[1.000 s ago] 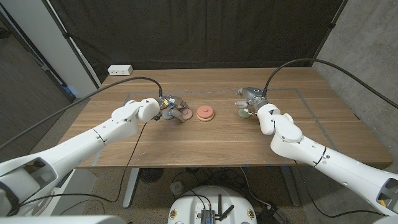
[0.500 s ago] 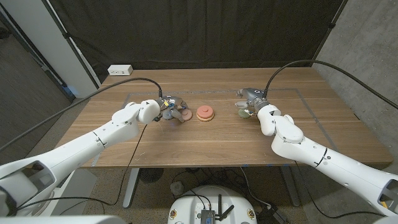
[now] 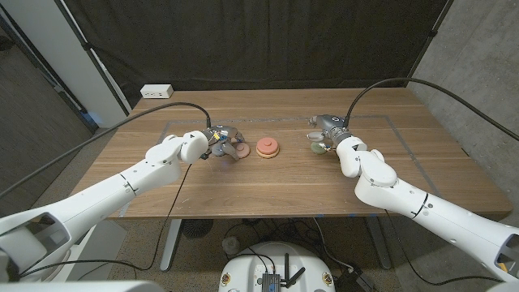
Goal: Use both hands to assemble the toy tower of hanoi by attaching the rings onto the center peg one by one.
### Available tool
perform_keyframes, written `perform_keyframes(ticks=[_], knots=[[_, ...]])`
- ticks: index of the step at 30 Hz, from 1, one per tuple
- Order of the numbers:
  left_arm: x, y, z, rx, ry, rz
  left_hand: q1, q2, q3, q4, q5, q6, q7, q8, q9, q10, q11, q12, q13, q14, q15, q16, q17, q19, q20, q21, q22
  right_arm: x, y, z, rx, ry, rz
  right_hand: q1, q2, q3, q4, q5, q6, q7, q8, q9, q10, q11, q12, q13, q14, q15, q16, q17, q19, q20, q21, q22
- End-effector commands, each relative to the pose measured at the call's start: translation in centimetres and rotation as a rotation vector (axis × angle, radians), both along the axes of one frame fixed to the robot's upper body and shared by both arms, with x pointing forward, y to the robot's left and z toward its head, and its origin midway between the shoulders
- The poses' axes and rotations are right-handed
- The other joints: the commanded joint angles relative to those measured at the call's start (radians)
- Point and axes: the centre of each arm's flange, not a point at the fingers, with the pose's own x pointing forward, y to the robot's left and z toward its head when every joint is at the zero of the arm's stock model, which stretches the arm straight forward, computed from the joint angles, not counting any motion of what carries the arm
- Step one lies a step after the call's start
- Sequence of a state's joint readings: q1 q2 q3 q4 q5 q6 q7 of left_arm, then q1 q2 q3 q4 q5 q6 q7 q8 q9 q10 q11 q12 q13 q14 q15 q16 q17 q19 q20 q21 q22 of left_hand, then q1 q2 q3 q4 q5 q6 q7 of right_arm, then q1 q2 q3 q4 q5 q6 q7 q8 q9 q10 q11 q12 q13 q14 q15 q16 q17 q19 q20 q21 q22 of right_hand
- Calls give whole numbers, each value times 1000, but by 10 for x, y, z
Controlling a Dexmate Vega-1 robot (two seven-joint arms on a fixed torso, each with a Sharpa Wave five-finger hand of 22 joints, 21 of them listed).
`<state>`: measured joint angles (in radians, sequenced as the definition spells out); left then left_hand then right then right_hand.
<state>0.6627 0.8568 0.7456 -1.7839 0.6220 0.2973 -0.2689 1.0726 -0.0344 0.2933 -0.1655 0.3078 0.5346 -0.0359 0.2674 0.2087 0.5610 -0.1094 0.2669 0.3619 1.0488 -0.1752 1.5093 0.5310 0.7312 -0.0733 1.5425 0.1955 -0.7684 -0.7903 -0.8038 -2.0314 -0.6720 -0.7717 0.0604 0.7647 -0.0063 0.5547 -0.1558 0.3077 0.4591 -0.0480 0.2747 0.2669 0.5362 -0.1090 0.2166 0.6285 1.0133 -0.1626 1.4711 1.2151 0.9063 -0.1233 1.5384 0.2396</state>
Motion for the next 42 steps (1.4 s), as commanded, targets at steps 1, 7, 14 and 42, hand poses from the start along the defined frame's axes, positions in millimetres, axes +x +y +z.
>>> perform_keyframes(ticks=[1,7,14,42], knots=[[-2,0,11,-5,-18,-1,-3,11,10,2,8,13,-1,-1,4,68,-59,2,16,9,-43,1,4,10,-134,4,2,-4,-2,2,-5,-6,-6,2,4,7,-1,7,9,-4,2,3,7,4,-2,4,5,-54,1,6,14,-92,5,3],[-3,-2,16,-4,-25,-5,-6,11,12,5,13,20,-1,-4,6,74,-58,-3,23,9,-43,-5,13,13,-134,3,1,-4,-2,3,-1,-8,-9,1,5,7,-1,8,9,-4,2,3,6,4,-4,4,3,-54,0,4,13,-92,3,1],[-4,-1,22,-8,-23,-7,-8,11,14,5,15,23,-3,-7,7,79,-59,-6,27,9,-43,-11,17,14,-134,3,1,-4,-2,3,0,-10,-7,-2,6,9,-1,9,10,-5,1,3,7,3,-4,4,4,-54,1,5,13,-92,3,1],[-31,4,57,0,-10,-20,-16,12,16,7,19,34,0,-15,9,89,-59,-16,40,22,-43,-14,37,22,-135,5,2,-4,-3,1,17,-4,0,-7,8,13,-3,13,11,-3,-1,3,13,1,-5,6,7,-54,7,7,14,-92,3,2]])
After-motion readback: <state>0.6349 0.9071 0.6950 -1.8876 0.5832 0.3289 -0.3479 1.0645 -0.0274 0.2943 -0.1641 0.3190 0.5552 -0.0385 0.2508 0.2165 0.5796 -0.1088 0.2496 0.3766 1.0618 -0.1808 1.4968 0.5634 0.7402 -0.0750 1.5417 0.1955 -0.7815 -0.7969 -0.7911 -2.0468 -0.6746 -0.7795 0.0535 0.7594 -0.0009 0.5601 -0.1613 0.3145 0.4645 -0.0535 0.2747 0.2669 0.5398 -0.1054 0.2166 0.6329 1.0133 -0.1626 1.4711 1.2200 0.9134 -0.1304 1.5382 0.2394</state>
